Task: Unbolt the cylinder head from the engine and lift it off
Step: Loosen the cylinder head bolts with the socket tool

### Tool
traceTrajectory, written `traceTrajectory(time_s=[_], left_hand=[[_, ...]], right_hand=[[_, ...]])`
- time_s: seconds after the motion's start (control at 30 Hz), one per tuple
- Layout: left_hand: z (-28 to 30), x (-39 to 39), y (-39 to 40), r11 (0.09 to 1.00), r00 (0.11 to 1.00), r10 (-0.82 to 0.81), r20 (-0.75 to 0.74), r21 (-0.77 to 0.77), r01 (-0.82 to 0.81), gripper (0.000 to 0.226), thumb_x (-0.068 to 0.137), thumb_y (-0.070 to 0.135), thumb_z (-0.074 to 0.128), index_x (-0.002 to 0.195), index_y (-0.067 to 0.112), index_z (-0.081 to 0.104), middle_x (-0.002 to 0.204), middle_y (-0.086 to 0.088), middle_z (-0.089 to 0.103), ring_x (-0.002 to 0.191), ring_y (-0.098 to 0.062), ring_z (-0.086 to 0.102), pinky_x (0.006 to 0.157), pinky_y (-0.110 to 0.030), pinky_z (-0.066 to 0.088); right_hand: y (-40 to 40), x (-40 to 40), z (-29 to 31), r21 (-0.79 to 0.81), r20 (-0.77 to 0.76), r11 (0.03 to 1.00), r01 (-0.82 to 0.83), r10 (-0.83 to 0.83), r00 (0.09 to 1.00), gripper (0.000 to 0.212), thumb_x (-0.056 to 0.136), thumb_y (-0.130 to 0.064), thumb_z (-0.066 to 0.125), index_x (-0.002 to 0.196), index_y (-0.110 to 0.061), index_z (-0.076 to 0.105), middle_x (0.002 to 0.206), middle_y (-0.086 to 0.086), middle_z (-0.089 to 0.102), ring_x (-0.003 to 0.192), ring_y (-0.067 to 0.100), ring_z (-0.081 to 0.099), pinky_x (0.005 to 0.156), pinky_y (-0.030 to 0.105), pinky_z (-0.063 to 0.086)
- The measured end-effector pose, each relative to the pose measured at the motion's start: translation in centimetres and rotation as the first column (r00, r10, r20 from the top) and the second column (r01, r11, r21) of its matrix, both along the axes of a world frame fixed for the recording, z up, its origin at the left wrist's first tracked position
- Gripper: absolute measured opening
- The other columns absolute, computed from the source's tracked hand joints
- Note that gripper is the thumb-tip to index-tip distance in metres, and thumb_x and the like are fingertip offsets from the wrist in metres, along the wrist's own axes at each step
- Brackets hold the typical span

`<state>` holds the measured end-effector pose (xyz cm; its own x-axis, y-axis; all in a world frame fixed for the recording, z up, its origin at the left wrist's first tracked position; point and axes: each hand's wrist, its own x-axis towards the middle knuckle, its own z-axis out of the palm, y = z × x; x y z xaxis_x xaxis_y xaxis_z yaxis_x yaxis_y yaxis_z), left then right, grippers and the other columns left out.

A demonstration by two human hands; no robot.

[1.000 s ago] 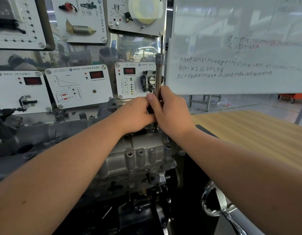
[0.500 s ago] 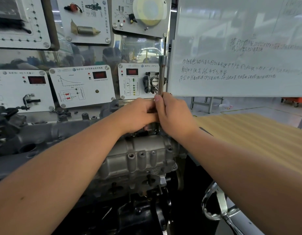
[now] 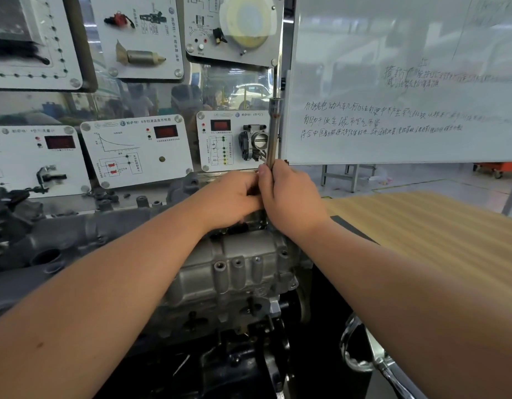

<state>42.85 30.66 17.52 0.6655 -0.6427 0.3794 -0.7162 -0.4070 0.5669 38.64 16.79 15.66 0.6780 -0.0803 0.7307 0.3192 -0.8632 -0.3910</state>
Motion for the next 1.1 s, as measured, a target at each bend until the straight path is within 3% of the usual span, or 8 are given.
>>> traceTrajectory(time_s=[0.1,0.2,0.3,0.4,0.5,0.63,0.8,1.1], left_hand=[[-0.01,0.39,-0.13,0.999,0.999,0.025,0.038,-0.034,-0.023,0.044,0.092,0.013,0.066,0.067,0.049,0.065,0.058,0.013,0.066,0.048,0.001,0.057,0.048,-0.012,0.041],[-0.10,0.72,-0.17,0.998,0.998,0.044,0.044,-0.052,-0.042,0.043,0.088,0.012,0.069,0.068,0.050,0.066,0.073,0.010,0.072,0.065,-0.008,0.067,0.063,-0.025,0.051],[-0.27,0.77,-0.10,0.998,1.000,0.026,0.016,-0.051,-0.025,0.040,0.091,0.006,0.063,0.068,0.039,0.064,0.056,0.018,0.065,0.046,0.004,0.055,0.049,-0.015,0.042],[-0.43,0.52,0.04,1.000,1.000,-0.005,-0.016,-0.030,0.005,0.039,0.096,0.009,0.060,0.071,0.038,0.064,0.056,0.015,0.065,0.048,-0.002,0.059,0.055,-0.009,0.045],[-0.27,0.37,0.09,1.000,1.000,-0.002,0.005,-0.008,0.002,0.033,0.095,0.007,0.061,0.074,0.033,0.061,0.054,0.015,0.063,0.045,0.001,0.056,0.048,-0.013,0.043],[-0.11,0.54,-0.22,0.998,0.996,0.057,0.066,0.024,-0.058,0.020,0.089,0.012,0.068,0.082,0.031,0.066,0.079,0.001,0.074,0.076,-0.023,0.071,0.071,-0.041,0.057],[-0.07,0.27,-0.10,0.999,0.999,0.033,0.042,0.030,-0.035,0.029,0.093,0.010,0.063,0.075,0.032,0.059,0.055,0.014,0.064,0.045,0.002,0.054,0.048,-0.013,0.042],[0.06,0.02,-0.04,0.999,0.997,0.036,0.062,-0.006,-0.036,0.031,0.090,0.009,0.067,0.076,0.036,0.060,0.065,0.021,0.068,0.052,0.003,0.058,0.049,-0.010,0.042]], right_hand=[[0.08,-0.32,0.06,0.007,0.042,0.998,-0.062,0.062,0.997,0.024,0.107,-0.033,0.045,0.093,-0.014,0.044,0.069,-0.005,0.046,0.067,0.022,0.044,0.057,0.035,0.019],[0.18,-0.57,-0.02,-0.010,0.074,0.995,-0.095,0.096,0.993,0.024,0.105,-0.033,0.052,0.101,-0.010,0.049,0.072,-0.002,0.053,0.067,0.023,0.051,0.056,0.035,0.034],[0.04,-0.28,-0.22,-0.029,0.045,0.998,-0.050,0.051,0.998,0.025,0.106,-0.030,0.047,0.089,-0.012,0.040,0.064,-0.007,0.041,0.056,0.017,0.041,0.050,0.034,0.024],[-0.25,-0.03,-0.29,-0.001,0.029,1.000,-0.018,0.018,0.999,0.027,0.107,-0.028,0.044,0.085,-0.014,0.037,0.062,-0.009,0.037,0.054,0.009,0.035,0.054,0.038,0.014],[-0.25,-0.08,-0.32,0.007,0.025,1.000,-0.020,0.020,0.999,0.027,0.106,-0.029,0.044,0.085,-0.013,0.039,0.062,-0.008,0.038,0.059,0.023,0.038,0.058,0.037,0.016],[0.06,-0.54,-0.19,-0.001,0.049,0.997,-0.080,0.080,0.996,0.030,0.105,-0.039,0.049,0.088,-0.016,0.039,0.062,-0.008,0.043,0.056,0.014,0.043,0.049,0.031,0.026],[0.01,-0.38,-0.19,0.024,0.018,0.997,-0.076,0.076,0.997,0.034,0.106,-0.033,0.046,0.077,-0.021,0.035,0.063,-0.008,0.042,0.057,0.014,0.042,0.056,0.034,0.025],[0.00,-0.36,-0.22,-0.003,0.036,0.997,-0.083,0.083,0.996,0.025,0.106,-0.036,0.046,0.089,-0.019,0.040,0.064,-0.009,0.045,0.061,0.020,0.048,0.056,0.037,0.032]])
